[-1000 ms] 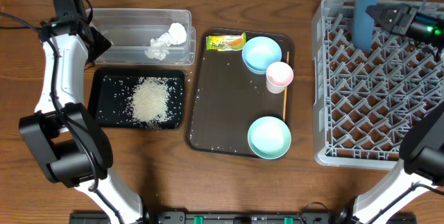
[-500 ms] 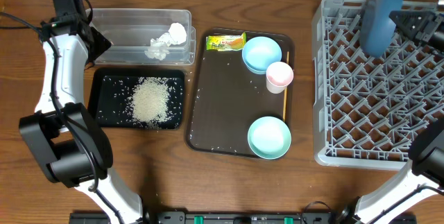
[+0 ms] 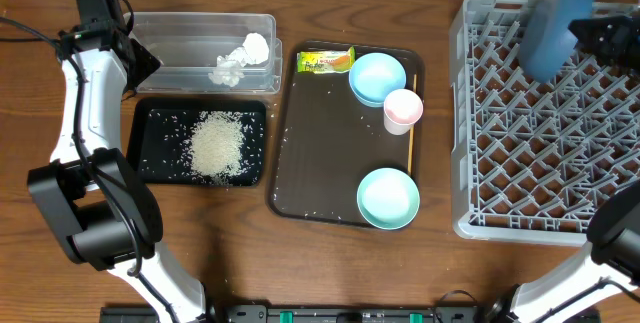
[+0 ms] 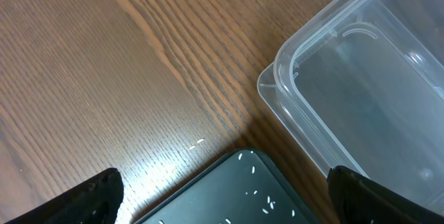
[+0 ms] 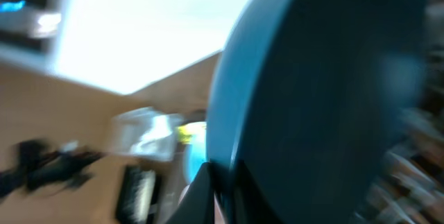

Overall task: Sort waste into correct bins and load items into the dishwasher rack
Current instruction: 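Lower the blue plate upright into the rack slots and release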

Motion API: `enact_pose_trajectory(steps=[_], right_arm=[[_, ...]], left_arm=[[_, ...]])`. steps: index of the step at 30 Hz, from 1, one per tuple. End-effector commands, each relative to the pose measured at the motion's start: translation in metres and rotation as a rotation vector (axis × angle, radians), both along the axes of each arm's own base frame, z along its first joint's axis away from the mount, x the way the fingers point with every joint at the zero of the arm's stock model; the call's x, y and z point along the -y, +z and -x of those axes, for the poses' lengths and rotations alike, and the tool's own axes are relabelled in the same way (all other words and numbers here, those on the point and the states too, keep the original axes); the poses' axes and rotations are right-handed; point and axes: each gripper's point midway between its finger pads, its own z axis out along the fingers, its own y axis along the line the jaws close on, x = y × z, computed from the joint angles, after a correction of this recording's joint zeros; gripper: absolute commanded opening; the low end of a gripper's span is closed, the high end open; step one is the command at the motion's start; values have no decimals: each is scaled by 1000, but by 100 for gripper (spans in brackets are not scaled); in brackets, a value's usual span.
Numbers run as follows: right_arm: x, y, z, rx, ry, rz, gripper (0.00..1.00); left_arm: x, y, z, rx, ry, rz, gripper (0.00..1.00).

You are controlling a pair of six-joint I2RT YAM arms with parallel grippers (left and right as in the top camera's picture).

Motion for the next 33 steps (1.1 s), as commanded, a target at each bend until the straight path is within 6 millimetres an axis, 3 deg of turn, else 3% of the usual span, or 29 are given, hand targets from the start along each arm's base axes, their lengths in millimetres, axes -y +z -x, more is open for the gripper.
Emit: enact_pose_trajectory(steps=[1,4,12,17,22,26,29,30,31,32,33], right_arm=[[77,-71,24,-355,-357,239,9],[88,-69,33,-403,-429,286,17],[93,-54,46,-440,-524,295,16],[85,-33,50,-402,-522,308,16],[64,-8,51,-351,-493,323,16],[18,18,40,-235,-346,352,17],[-43,41,26,-106,-162,352,20],[-63,47,22,-70,-108,336,32],[-87,53,19,-37,-47,313,55],[-113,58,17,-2,25,285,72],[-134,61,14,26,80,276,72]], left_arm=[[-1,-4,1,-8,12,1,96],[-1,-4,1,-8,12,0,96],[-1,-4,1,-8,12,1,96],[-1,-4,1,-8,12,1,96],[-1,-4,1,-8,12,1,96],[-1,-4,1,-8,12,0,96],[-1,-4,1,-8,12,1,96],[-1,-4,1,-8,12,1,96],[-1,-4,1,-8,12,0,96],[-1,-4,1,-8,12,0,96],[-1,-4,1,-8,12,0,96]])
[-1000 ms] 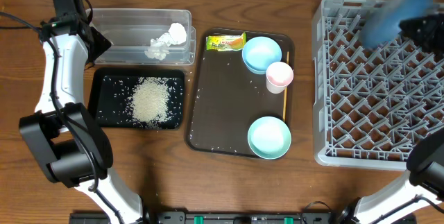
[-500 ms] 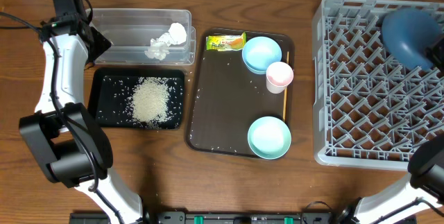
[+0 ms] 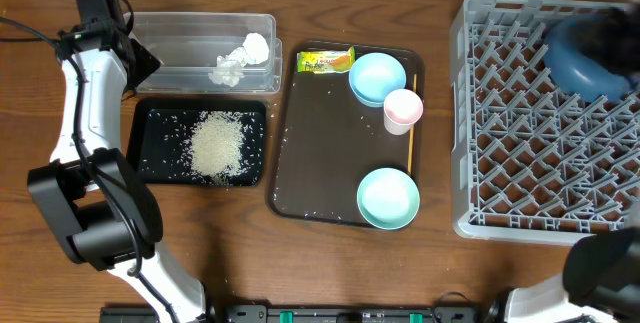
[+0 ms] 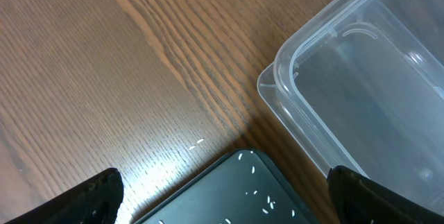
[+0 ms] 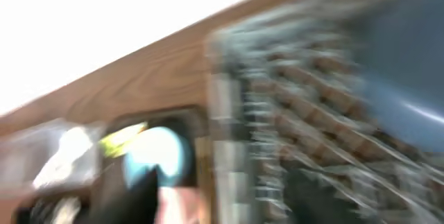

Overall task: Sort waste into correct bins and load items into the dishwasher rack
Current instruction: 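Lower the blue plate upright into the rack slots and release, then reach the right gripper to the light-blue bowl and grasp it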

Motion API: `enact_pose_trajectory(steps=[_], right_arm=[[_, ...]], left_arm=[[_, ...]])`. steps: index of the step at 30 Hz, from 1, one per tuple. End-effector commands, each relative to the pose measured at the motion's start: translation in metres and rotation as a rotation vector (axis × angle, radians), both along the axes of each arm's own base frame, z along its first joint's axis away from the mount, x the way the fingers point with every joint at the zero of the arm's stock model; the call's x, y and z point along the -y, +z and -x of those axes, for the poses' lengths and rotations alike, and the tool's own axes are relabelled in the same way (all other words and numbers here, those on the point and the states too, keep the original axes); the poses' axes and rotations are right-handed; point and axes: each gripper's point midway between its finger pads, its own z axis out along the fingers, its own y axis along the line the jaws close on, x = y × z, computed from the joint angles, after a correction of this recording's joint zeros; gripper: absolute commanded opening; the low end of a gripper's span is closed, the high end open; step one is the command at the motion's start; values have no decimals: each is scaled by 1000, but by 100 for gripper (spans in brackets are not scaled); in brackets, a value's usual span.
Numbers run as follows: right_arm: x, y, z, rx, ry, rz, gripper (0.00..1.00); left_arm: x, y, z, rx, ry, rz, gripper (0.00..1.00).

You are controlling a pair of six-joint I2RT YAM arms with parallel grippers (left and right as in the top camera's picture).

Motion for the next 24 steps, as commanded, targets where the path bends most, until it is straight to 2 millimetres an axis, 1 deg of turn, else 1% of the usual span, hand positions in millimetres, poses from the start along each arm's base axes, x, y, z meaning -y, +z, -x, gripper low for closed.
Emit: enact_pose_trajectory(steps=[1,3,5,7,12,17,20,22,24], right_arm=[[-96,20,-4,99,295,-63,72],[-128,14,-13,106,341,-10,73],[-148,-2,-20,76,332,84,73],[-168,-22,-23,29,315,178,73],[-221,-72,-22,-56,362,348,73],[-268,-121,-22,-103,446,417,73],[-293,-149,-25,-99,515,459,74],[-303,-166,-29,-96,527,495,75],[-312,-184,-31,-92,564,536,78]], left_arm=[[-1,-4,1,-8,12,0,96],[-1,-4,1,-8,12,0,96],[-1,-4,1,-8,12,0,96],[-1,-4,1,-8,12,1,96],[-1,-4,1,-8,12,0,96],[-1,-4,1,-8,12,1,96],[-1,-4,1,-8,12,0,96],[-1,-4,1,-8,12,0,96],[-1,-4,1,-8,12,1,96]])
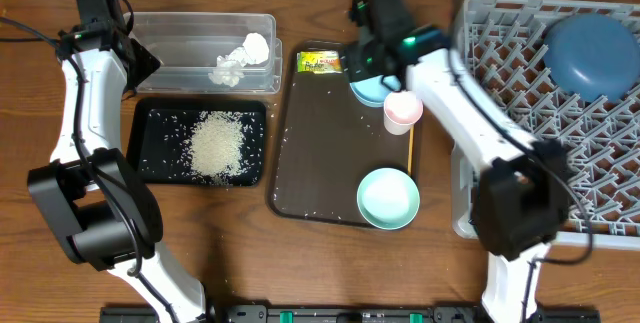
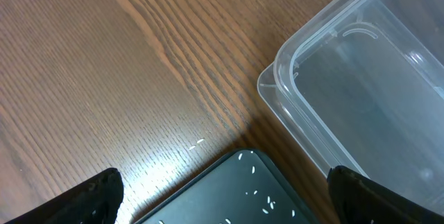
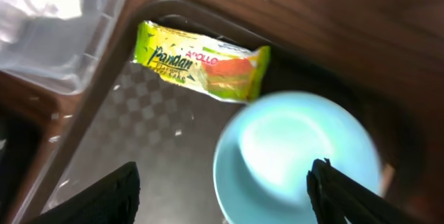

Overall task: Sort waste into correct bins and load items into the dishwasher rack
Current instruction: 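Reach the right gripper to the light-blue bowl and grasp it, then carry the light-blue bowl with the right gripper into the rack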

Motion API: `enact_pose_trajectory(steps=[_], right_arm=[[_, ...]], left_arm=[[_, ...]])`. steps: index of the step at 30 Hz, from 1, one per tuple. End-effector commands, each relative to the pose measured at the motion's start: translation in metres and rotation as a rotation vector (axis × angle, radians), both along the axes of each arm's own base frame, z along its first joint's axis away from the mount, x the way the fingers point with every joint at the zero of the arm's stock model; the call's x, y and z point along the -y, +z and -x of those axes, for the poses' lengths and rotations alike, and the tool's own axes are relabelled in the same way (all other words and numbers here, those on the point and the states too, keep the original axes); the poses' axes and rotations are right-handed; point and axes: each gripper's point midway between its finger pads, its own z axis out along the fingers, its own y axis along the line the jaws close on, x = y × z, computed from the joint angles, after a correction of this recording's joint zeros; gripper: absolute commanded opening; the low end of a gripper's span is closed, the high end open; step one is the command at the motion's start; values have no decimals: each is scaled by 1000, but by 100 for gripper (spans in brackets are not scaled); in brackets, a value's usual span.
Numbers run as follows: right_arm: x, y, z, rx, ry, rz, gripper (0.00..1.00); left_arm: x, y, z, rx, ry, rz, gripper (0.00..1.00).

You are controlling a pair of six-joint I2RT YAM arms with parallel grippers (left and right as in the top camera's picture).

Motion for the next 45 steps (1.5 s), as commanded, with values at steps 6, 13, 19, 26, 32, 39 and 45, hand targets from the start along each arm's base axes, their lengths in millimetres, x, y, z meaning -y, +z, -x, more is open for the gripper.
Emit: enact_pose_trajectory(steps=[6,13,19,26,32,39,45], right_arm=[[-18,-74,4,-37,103,167,67],[-9,-95,5,-60,45,226,46],[-12,-93,4,-64,21,201,15],[-16,-44,-1,-20,-2,162,1],[-5,62,-17,152,-48,57,1],[83,172,-11,291,-227,-29,1],[190,211,11,272,-433,-119,1]], left_arm=[[-1,-4,1,-8,12,0,96],[-1,-4,1,-8,12,0,96],[-1,-4,1,-8,12,0,96],[-1,-4,1,-9,12,1,96],[-1,-4,1,-8,12,0,96],[-1,-4,1,-8,12,0,96],[-1,-4,1,-8,12,0,96]])
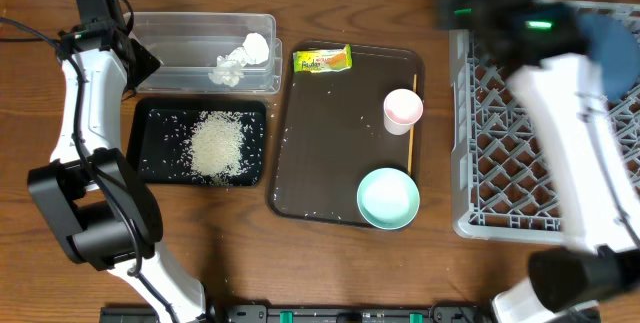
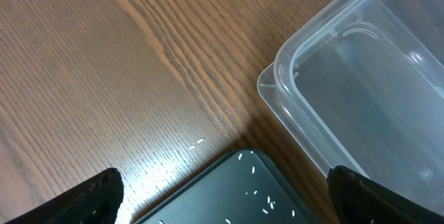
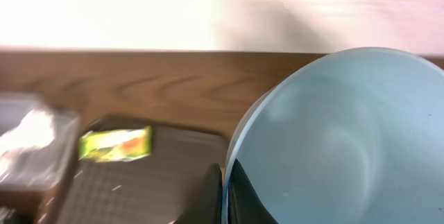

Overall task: Sort waste into correct bins and load items into the dishwasher rack
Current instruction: 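Carry the light-blue bowl with the right gripper into the rack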

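My right gripper [image 3: 223, 177] is shut on the rim of a light blue bowl [image 3: 333, 134] and holds it up in the air. In the overhead view that arm is a blur over the back left corner of the grey dishwasher rack [image 1: 462, 133]. A dark blue bowl [image 1: 608, 35] lies at the rack's back right. On the brown tray [image 1: 330, 143] are a pink cup [image 1: 403, 108], a second light blue bowl [image 1: 388, 198], a chopstick [image 1: 411, 145] and a green snack wrapper [image 1: 322, 59]. My left gripper [image 2: 225, 200] is open over the black tray's corner.
A clear plastic bin [image 1: 190, 38] with crumpled tissue [image 1: 240, 58] stands at the back left. In front of it lies a black tray [image 1: 150, 153] with spilled rice [image 1: 216, 145]. Bare wood lies to the left of both.
The right gripper was open over the light blue bowl at the tray's back. Now it is shut on that bowl's rim, and the bowl is off the tray, near the rack. Left arm unchanged.
At first the right gripper held the dark blue bowl over the rack. Then the bowl was low at the rack's back right. After that it lay in the rack and the gripper stood open over the tray. Now the gripper holds a light blue bowl.
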Motion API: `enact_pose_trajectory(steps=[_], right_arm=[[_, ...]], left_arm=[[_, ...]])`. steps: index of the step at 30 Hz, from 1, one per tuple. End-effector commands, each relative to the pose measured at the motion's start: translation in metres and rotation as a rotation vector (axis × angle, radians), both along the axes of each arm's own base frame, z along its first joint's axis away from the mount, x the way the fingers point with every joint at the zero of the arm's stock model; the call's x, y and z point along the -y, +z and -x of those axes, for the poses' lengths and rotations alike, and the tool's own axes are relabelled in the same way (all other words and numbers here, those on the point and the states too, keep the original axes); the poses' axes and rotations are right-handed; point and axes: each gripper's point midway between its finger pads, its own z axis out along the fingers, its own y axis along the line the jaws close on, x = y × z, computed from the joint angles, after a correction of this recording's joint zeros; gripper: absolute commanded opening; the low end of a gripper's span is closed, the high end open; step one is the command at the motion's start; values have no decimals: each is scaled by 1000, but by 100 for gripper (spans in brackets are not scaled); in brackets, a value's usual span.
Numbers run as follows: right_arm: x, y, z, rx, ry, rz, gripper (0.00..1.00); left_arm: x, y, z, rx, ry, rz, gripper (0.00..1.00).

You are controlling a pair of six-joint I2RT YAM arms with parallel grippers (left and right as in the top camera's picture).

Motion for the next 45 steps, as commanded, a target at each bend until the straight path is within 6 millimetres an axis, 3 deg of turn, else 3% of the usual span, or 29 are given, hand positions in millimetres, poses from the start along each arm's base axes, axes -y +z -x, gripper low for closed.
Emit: enact_pose_trajectory(steps=[1,6,16,18,22,28,35,40,45], right_arm=[[39,7,5,-20,-43,-134,1],[56,-3,7,-59,172,-362,1],[100,-88,-2,-177,236,-729,1],[108,-91,3,-179,236,-782,1],[119,-74,14,-134,299,-890,1],[106,-57,30,-82,453,-957,1],[97,-85,32,-111,461,-970,1],[109,-125,31,-209,296,-994,1],[113,-138,38,-234,265,-1019,1]], left_arm=[[-1,-4,1,-8,12,0,96],[-1,-4,1,-8,12,0,96],[-1,-4,1,-8,12,0,96],[-1,-4,1,-8,12,0,96],[-1,-4,1,-8,12,0,96],[-1,-4,1,-8,12,0,96],[-1,-4,1,-8,12,0,96],[-1,-4,1,-8,12,0,96],[-1,-4,1,-8,12,0,96]])
